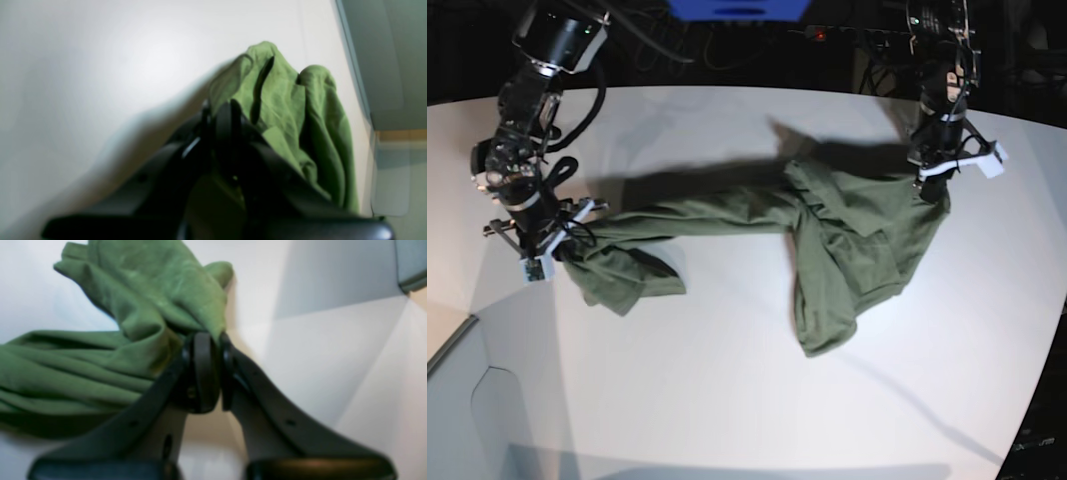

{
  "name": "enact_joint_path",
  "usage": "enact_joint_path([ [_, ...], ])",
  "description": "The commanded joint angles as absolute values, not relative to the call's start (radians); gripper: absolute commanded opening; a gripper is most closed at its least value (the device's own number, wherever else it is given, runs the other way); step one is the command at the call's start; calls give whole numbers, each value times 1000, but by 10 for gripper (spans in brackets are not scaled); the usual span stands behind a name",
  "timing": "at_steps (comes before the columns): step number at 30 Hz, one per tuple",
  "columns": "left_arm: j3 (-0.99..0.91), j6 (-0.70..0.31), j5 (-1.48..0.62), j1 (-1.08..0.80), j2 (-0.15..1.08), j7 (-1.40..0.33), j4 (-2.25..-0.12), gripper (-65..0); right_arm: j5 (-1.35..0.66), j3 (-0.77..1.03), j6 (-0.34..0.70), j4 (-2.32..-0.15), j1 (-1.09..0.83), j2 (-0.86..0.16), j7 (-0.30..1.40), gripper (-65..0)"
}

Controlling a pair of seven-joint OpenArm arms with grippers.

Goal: Layout the t-shirt on the table in an organized manner, then fold the t-shirt properly
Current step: 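Drag the t-shirt with the left gripper away from the right gripper, then release and regrasp the t-shirt fabric with the right gripper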

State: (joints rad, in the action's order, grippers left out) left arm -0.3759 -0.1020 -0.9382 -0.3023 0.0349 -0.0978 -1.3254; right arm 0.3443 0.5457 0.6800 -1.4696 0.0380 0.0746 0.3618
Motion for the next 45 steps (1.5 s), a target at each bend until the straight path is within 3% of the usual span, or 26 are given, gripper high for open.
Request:
enact_joint_path([
  [1, -381, -105, -949, -315, 44, -59, -1345, -648, 348, 570, 664, -1494, 56, 61, 338, -650],
  [14, -383, -105, -946, -346, 45, -58, -1345, -648, 346, 584, 673, -1567, -13, 62, 338, -650],
  [23, -380, -107, -943, -346, 45, -58, -1345, -648, 349, 475, 673, -1735, -68, 64, 343, -650],
  [28, -381, -107, -943, -346, 45, -58, -1345, -648, 351, 375, 673, -1687, 30, 24, 466, -646],
  [33, -377, -107, -946, -363, 45, -59, -1346, -648, 352, 306, 670, -1600, 147, -15, 564, -490],
  [38, -374, -107, -943, -364, 45, -59, -1346, -648, 352, 308, 670, -1635, 143, -16, 573, -340],
  [42, -374, -107, -943, -363, 45, -59, -1346, -648, 346, 291, 671, -1765, 45, -5, 570, -295],
  [45, -374, -107, -943, -360, 45, -59, -1346, -648, 346, 171, 673, -1853, -61, 5, 568, -294],
])
